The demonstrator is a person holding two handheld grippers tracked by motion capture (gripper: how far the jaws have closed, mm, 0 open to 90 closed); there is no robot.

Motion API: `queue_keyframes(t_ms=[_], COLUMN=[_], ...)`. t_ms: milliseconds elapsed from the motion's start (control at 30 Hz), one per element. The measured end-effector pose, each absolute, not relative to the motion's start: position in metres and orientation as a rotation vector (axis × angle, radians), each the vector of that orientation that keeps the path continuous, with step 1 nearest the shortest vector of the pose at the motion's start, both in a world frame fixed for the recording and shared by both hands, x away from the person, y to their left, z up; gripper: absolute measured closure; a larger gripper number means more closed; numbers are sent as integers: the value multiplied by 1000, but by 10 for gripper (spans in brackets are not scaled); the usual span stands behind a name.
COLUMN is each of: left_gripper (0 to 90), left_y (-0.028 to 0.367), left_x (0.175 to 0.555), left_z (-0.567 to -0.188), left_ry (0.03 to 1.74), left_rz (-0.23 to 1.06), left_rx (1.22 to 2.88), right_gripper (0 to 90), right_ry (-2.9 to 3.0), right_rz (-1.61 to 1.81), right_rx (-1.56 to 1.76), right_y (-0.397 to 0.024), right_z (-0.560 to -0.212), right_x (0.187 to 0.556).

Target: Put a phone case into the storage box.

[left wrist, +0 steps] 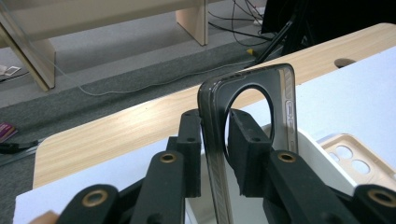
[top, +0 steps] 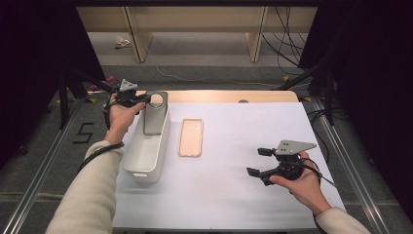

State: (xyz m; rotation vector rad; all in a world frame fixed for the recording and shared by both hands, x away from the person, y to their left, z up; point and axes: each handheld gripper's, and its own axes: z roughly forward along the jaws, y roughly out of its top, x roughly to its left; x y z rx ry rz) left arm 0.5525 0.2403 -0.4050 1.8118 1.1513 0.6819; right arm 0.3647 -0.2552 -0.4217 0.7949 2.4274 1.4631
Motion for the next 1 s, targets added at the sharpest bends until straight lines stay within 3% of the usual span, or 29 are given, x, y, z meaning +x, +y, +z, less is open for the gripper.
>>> queue_keyframes(t_ms=[433, 800, 1000], left_gripper=[645, 458, 402], left_y=[239, 235, 234], left_x=[554, 557, 555], left_z=[-407, -407, -405], left_ry=[1212, 1278, 1292], left_rz=[707, 697, 701], left_rx=[1855, 1892, 1878], right_gripper=[157, 157, 157], right_ry=[2430, 2432, 2430], right_rz=[1464, 1465, 1464], right_rx=[792, 790, 791], right_y=[-255, -255, -256], right_z=[-421, -421, -421], right_x=[365, 364, 364])
